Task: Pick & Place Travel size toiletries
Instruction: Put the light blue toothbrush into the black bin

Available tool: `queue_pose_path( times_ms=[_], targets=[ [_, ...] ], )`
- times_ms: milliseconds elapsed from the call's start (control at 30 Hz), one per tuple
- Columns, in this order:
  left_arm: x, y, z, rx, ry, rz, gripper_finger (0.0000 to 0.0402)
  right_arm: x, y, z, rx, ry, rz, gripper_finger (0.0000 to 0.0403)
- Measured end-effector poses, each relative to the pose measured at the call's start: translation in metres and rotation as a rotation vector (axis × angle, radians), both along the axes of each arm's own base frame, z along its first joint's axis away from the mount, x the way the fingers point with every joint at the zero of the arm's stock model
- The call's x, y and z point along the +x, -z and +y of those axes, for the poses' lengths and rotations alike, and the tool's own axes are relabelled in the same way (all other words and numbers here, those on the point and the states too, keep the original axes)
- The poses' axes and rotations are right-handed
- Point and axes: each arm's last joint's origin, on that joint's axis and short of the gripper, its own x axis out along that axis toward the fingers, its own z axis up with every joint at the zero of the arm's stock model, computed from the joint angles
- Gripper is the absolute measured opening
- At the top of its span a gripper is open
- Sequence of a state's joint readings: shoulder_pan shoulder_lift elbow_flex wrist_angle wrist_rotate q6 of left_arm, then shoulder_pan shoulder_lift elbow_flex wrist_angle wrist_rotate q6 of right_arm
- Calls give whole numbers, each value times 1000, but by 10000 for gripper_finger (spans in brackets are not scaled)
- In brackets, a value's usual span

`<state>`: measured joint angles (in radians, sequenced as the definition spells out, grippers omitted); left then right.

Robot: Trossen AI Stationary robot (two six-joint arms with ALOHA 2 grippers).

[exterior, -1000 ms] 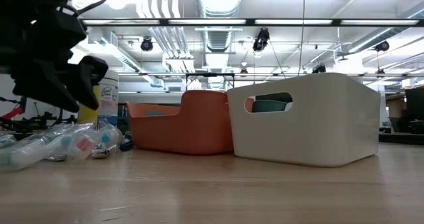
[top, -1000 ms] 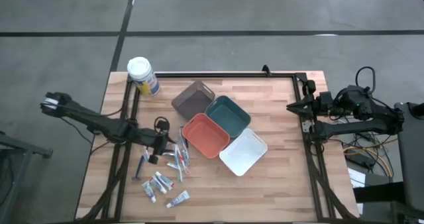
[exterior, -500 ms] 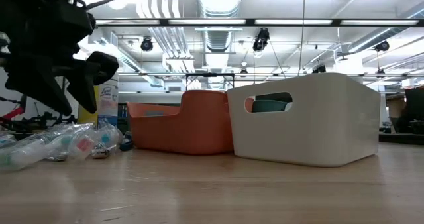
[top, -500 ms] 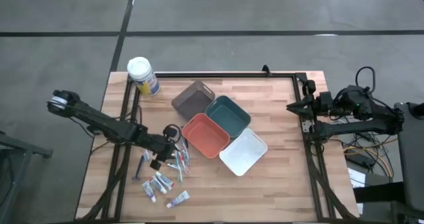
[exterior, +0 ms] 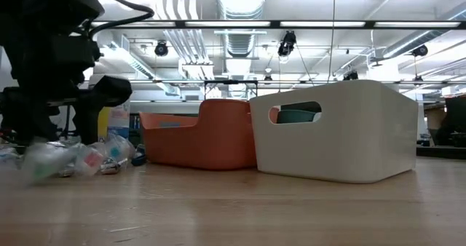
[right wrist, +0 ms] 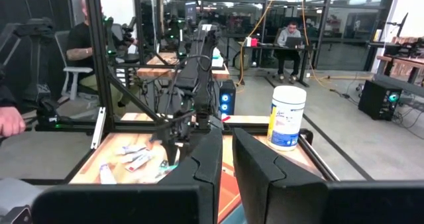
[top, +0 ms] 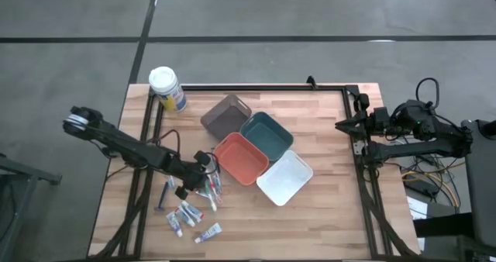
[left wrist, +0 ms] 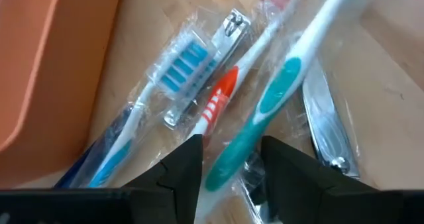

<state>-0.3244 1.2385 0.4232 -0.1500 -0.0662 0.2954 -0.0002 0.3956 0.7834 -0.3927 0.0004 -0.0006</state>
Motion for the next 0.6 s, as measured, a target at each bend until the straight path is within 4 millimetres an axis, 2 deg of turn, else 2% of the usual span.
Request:
queue_pose_path(
  times_ms=[333,600],
  targets=[
    [0,-3,0,9,22,-26,155,0,0,0,0,0,0,34],
    [0,-3,0,12,26,-24,95,0,0,0,-1,0,0,34]
  ],
)
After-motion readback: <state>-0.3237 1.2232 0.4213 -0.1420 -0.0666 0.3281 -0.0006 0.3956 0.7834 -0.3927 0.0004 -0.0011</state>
